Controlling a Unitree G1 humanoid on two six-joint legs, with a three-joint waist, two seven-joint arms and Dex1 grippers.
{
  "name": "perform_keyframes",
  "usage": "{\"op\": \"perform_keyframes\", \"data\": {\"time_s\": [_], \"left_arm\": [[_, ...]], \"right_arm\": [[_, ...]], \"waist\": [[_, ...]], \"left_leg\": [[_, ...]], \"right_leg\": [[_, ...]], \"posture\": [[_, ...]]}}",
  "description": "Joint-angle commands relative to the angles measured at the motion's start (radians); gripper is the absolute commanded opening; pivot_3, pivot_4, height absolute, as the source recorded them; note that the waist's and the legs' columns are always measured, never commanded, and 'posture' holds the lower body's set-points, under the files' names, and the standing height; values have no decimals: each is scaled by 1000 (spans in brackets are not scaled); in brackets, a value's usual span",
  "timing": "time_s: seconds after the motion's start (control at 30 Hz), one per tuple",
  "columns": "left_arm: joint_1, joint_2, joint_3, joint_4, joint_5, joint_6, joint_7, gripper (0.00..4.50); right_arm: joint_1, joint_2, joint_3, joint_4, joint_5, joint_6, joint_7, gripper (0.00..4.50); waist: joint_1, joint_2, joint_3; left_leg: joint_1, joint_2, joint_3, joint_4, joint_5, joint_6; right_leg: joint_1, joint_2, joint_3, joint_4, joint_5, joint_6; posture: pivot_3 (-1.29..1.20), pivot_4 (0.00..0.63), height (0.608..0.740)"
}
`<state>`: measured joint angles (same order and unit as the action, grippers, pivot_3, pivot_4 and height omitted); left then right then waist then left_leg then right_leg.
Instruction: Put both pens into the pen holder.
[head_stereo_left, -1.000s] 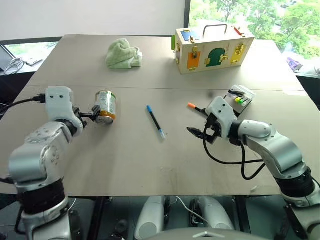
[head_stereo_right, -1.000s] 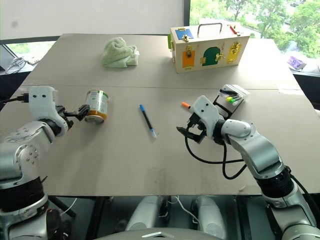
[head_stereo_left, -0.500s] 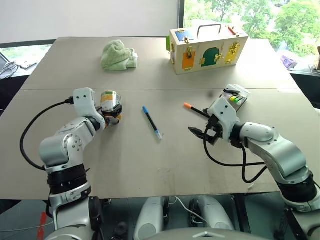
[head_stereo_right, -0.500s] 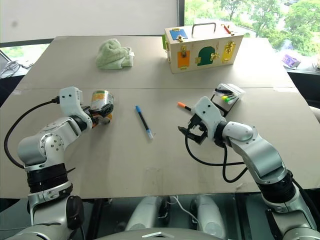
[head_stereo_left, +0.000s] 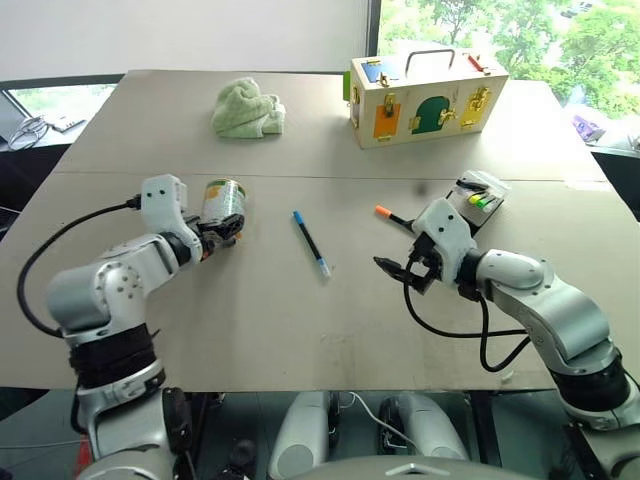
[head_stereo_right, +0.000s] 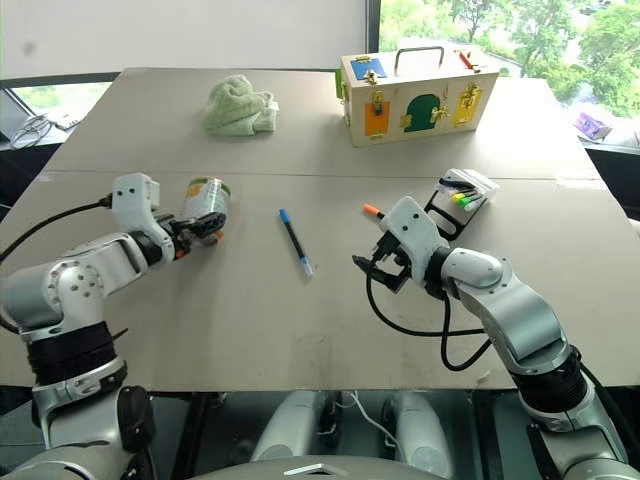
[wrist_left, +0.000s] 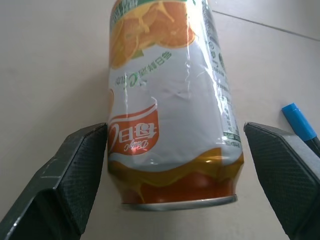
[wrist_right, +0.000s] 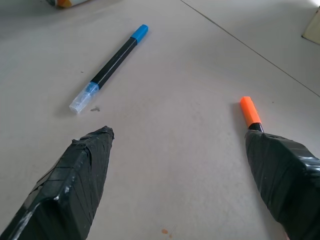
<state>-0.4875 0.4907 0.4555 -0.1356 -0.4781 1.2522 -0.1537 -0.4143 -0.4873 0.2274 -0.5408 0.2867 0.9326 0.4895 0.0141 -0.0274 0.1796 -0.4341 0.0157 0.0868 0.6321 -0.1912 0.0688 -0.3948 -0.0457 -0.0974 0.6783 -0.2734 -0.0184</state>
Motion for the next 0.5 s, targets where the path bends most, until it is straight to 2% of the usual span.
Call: {"op": "perform_keyframes", "data": {"time_s": [0.03,0.27,0.4,0.5], "left_arm": [[-10,7,-10,-2,39,-44,28,4456],[-9,-15,21,6,77,-99,83,4456],[-2,-3,43,29,99,-155,108,3278],[-2,-4,73,34,95,-177,120,3273]], "right_arm": [[-2,-4,-14,-31,-6,-12,-8,4500],[1,1,-12,-33,-11,-11,-13,4500],[-1,5,-8,-30,-13,-14,-15,4500],[-2,6,-7,-29,-13,-15,-16,4500]], "waist": [[-2,0,0],[-2,0,0],[-4,0,0],[-5,0,0]], "left_leg": [[0,0,0,0,0,0],[0,0,0,-1,0,0],[1,0,0,-1,0,0],[0,0,0,-1,0,0]], "right_leg": [[0,0,0,0,0,0],[0,0,0,0,0,0],[0,0,0,0,0,0],[-1,0,0,0,0,0]], "posture": [[0,150,740],[0,150,740],[0,150,740],[0,150,740]]}}
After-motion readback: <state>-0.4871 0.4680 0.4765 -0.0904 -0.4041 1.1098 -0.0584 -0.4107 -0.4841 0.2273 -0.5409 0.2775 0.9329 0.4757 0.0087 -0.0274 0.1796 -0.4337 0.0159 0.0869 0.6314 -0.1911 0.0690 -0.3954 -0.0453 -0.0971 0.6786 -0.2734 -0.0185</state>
